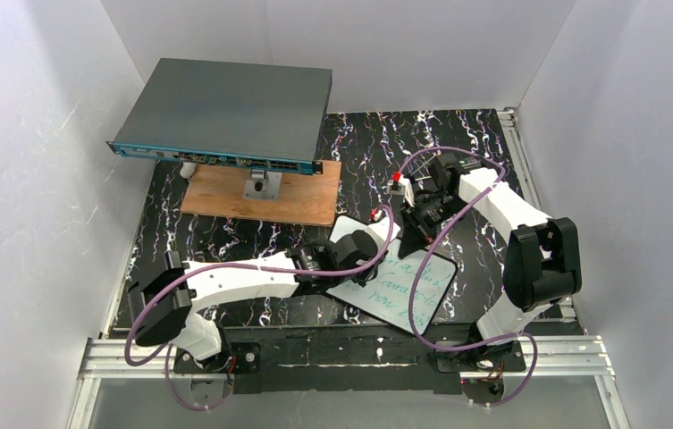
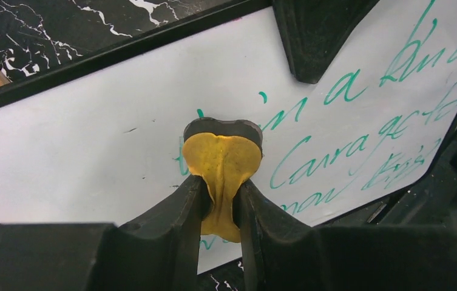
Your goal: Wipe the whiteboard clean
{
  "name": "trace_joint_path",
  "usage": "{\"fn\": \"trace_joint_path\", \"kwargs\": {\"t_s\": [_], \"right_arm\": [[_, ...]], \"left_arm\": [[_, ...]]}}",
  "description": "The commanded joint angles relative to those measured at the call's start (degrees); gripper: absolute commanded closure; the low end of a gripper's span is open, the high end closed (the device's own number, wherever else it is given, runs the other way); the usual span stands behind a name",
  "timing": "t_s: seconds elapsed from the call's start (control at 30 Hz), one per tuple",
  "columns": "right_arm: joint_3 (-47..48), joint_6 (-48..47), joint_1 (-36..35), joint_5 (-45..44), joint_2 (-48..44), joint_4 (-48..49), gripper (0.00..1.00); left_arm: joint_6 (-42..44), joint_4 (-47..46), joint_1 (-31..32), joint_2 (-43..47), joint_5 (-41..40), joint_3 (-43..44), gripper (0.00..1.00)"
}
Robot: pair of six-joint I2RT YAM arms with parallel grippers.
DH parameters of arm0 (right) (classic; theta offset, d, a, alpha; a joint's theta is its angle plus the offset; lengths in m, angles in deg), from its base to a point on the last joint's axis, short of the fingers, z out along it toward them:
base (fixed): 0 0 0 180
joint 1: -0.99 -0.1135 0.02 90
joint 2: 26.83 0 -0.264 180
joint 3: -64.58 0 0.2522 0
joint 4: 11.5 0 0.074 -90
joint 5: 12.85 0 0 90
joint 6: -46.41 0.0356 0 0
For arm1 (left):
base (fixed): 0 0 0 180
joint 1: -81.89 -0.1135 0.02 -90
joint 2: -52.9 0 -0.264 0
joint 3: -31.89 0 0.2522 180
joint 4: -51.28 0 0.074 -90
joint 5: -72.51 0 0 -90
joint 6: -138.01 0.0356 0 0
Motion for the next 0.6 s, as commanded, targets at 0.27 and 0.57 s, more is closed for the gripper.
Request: {"fn": "trace_joint_path", "kwargs": {"t_s": [0.27,0.57], "right_arm": [[0.03,-3.20,-0.37,2.17,-0.60,1.67,0.99],[-0.35,-3.19,-0.32,2.15,-0.84,2.18,0.99]], "left_arm": [[-5.76,7.72,-4.25,1.86,-14.94,0.72,1.00],[-2.20,-0.56,-3.64,5.30,-6.82,-2.58,1.00]]}}
